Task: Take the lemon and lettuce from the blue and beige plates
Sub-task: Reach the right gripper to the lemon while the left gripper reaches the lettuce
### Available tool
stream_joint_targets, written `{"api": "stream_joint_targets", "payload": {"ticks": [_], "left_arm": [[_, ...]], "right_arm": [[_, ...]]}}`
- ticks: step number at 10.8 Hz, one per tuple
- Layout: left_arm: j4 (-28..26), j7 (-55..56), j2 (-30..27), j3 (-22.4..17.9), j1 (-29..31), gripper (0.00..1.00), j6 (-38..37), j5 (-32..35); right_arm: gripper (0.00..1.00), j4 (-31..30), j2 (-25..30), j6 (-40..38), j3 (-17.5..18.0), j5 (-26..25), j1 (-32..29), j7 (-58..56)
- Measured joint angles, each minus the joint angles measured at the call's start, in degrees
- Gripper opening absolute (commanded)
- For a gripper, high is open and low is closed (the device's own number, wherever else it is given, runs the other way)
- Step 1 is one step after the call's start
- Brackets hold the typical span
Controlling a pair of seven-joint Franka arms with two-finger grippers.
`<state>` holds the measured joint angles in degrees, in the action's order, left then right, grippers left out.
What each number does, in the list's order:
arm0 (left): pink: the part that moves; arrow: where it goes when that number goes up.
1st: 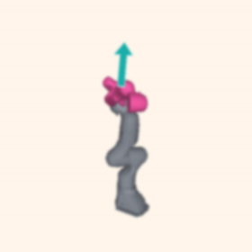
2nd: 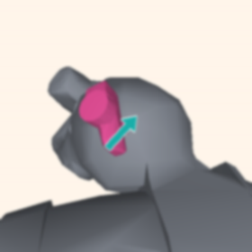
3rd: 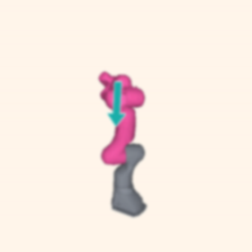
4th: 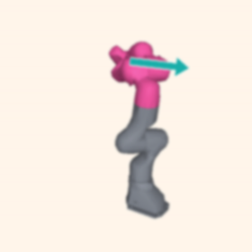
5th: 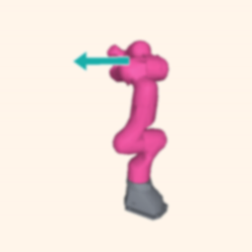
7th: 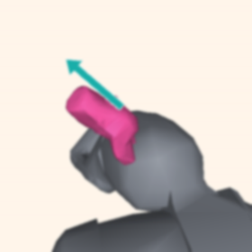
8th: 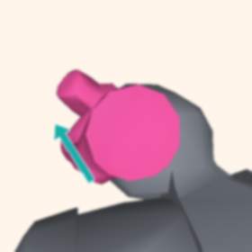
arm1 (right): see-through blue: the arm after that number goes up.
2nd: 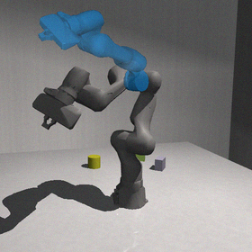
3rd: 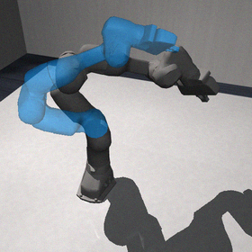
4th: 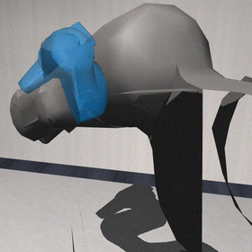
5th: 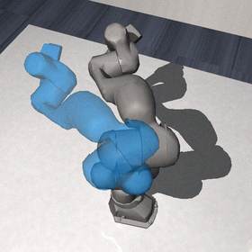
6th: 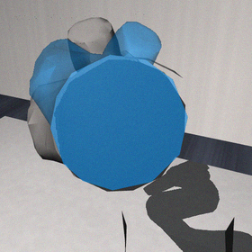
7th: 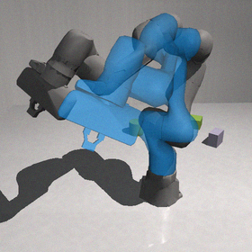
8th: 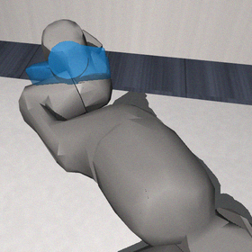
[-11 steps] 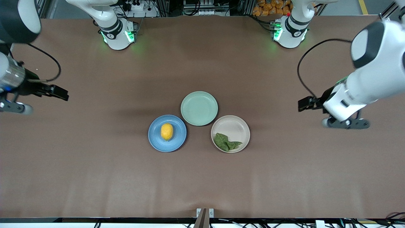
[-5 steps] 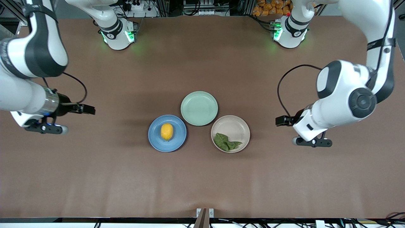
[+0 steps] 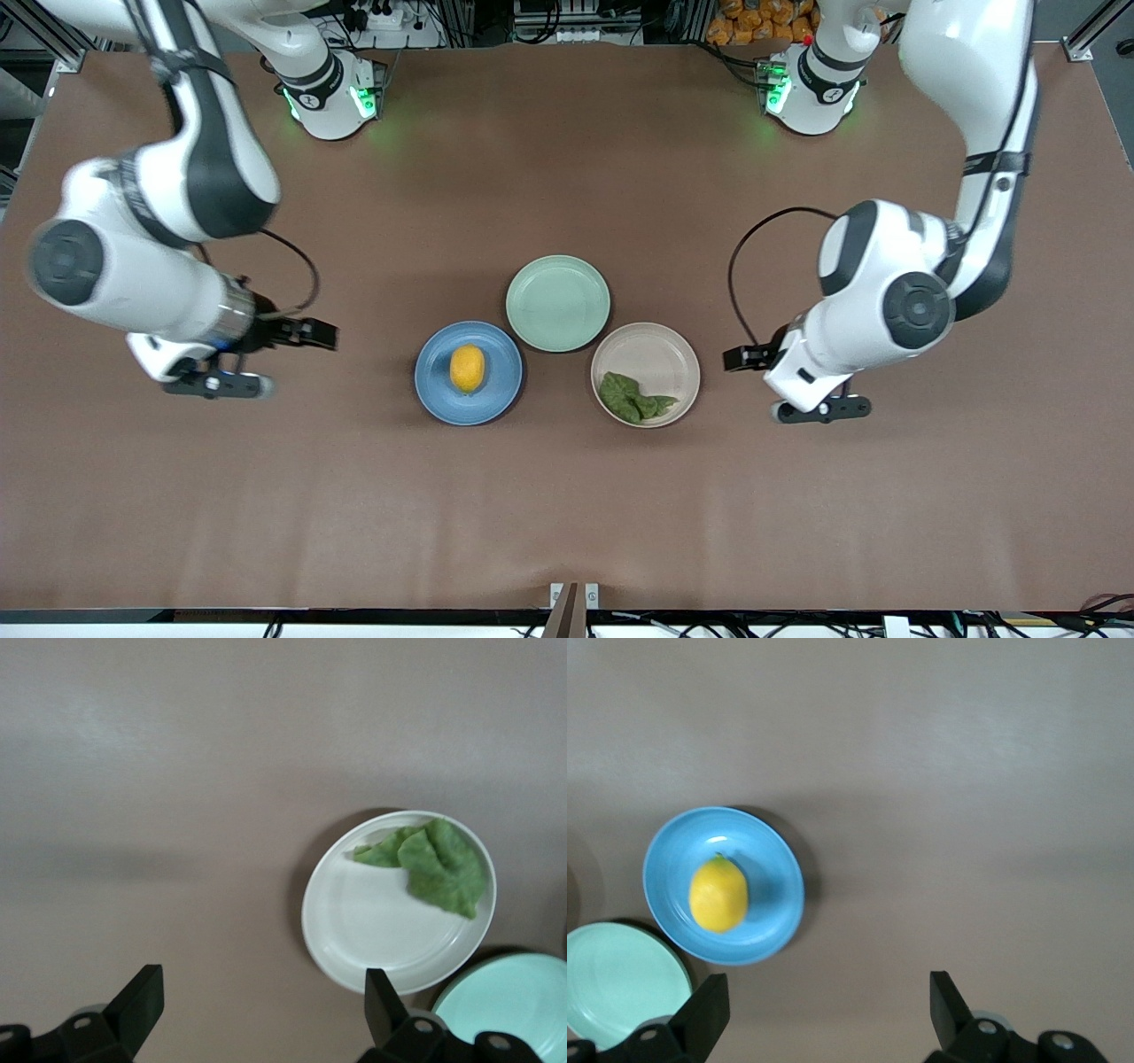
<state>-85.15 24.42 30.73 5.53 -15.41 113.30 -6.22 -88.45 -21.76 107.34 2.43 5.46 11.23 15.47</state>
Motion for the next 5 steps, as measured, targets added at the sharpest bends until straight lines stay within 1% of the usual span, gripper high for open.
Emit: {"api": "stream_joint_targets", "payload": {"ticks": [2, 4, 5], "left_arm": [[0.1, 6.3, 1.7, 0.0, -2.2, 1.0, 2.7, 0.0], [0.0, 10.5, 3.1, 0.0, -4.0, 1.0, 4.1, 0.0], [0.0, 13.2, 4.4, 0.0, -5.2, 1.0, 6.3, 0.0]], "right_arm": [[1.0, 0.0, -3.5, 5.0, 0.0, 0.0, 2.6, 1.6], [1.0, 0.0, -6.1, 8.2, 0.0, 0.0, 3.9, 2.0], [1.0, 0.0, -7.0, 9.7, 0.0, 0.0, 4.5, 2.6]]}}
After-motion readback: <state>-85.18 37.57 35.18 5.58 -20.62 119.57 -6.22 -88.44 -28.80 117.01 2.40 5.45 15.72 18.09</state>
